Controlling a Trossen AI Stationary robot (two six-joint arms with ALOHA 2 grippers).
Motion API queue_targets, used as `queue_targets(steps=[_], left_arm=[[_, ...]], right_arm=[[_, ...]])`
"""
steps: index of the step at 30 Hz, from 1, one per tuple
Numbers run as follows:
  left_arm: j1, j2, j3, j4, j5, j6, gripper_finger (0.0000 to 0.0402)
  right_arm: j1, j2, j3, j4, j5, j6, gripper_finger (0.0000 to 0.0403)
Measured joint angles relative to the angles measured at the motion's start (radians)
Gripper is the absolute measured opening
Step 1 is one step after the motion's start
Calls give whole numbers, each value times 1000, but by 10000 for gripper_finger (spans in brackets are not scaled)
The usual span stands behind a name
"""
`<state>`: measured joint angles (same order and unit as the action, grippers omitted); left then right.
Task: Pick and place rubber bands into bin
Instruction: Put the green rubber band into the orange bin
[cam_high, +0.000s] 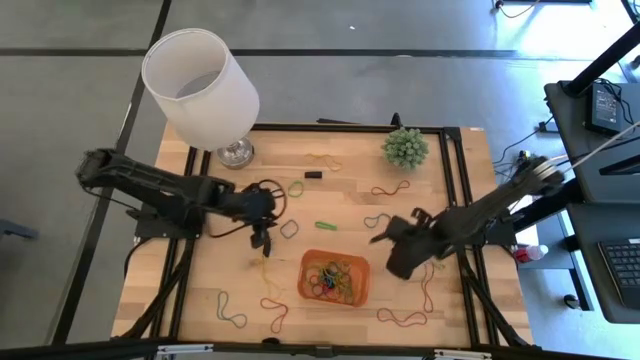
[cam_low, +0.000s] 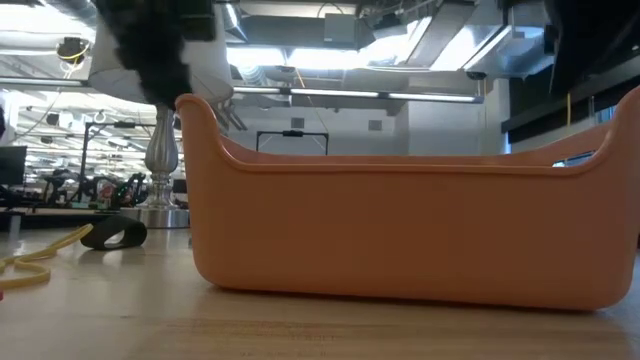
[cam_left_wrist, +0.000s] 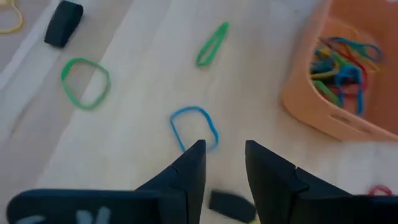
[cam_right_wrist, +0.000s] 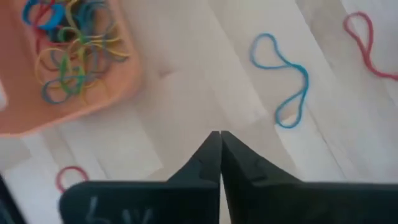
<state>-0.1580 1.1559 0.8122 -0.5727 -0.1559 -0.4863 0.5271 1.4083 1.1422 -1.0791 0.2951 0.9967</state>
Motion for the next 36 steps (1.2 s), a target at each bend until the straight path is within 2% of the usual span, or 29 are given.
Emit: queue_targets(steps=[5,9,16,21,26,31,36], left_arm=[[127,151,138,-8,27,81,109],[220,261,257,-8,50,130,109],[320,464,456,-14,137,273,109],[301,616,558,-29,202,493,109],[254,725,583,-26,202,637,109],[213,805,583,-25,202,657,107],[178,869,583,-22,201,657,102]], right_arm=[[-56,-241,-292,188,-1,-60,10],[-126,-387,-487,363,-5,-145,14],[-255,-520,-716,696,-63,-328,3],[-325,-535,-794,833,-112,-409,10],[-374,-535,-829,877,-170,-456,9],[-413,-534,-839,875,-255,-512,6],[-448,-534,-839,874,-274,-575,10]])
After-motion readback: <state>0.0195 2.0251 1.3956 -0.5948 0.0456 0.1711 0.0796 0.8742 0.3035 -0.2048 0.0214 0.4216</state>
